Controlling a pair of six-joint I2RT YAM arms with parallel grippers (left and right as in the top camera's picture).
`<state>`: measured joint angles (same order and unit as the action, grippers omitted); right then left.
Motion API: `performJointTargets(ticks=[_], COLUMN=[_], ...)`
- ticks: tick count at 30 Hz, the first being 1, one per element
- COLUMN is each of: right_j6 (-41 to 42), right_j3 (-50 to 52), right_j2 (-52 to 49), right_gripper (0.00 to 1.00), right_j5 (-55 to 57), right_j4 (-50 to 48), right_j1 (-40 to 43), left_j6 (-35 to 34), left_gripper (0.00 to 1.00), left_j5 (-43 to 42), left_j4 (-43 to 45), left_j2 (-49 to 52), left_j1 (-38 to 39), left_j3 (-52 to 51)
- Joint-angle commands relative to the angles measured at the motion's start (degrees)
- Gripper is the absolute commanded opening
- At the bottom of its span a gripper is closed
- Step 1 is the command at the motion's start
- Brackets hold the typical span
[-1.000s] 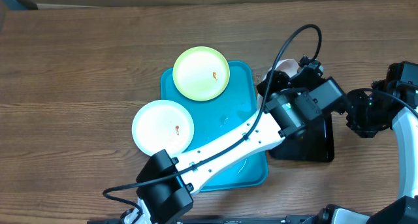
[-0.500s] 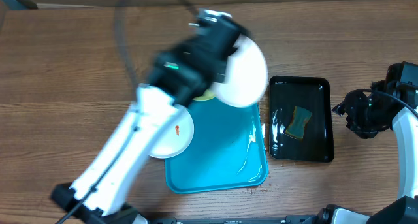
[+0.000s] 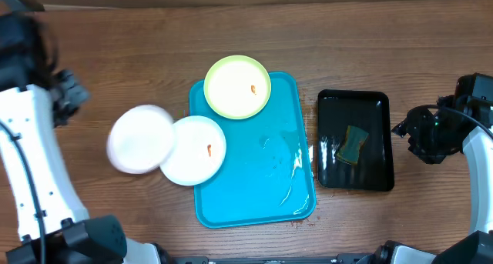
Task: Clean dirty plates on tray and stack at the side
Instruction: 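Lower the white plate onto the pink plate at left, release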
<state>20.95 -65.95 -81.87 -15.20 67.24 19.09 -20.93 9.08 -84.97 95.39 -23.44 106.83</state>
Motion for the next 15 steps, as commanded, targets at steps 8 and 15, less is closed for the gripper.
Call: performJointTargets(ticks=[8, 15], right_j6=[-1.6, -2.0], right_j3=[-0.9, -0.9], right_j2=[0.5, 0.5], right_gripper=[0.59, 0.59], right_j5=[-0.3, -1.7], right_j4=[0.2, -0.7], right_j1=[0.1, 0.1], left_j6=[4.7, 27.0], left_gripper=[0.43, 0.59], left_j5=[-5.9, -34.3], left_j4=[12.0, 21.7], left_j2=[-0.3, -0.3], left_j1=[-5.9, -1.0], left_j3=[-24.3, -35.6])
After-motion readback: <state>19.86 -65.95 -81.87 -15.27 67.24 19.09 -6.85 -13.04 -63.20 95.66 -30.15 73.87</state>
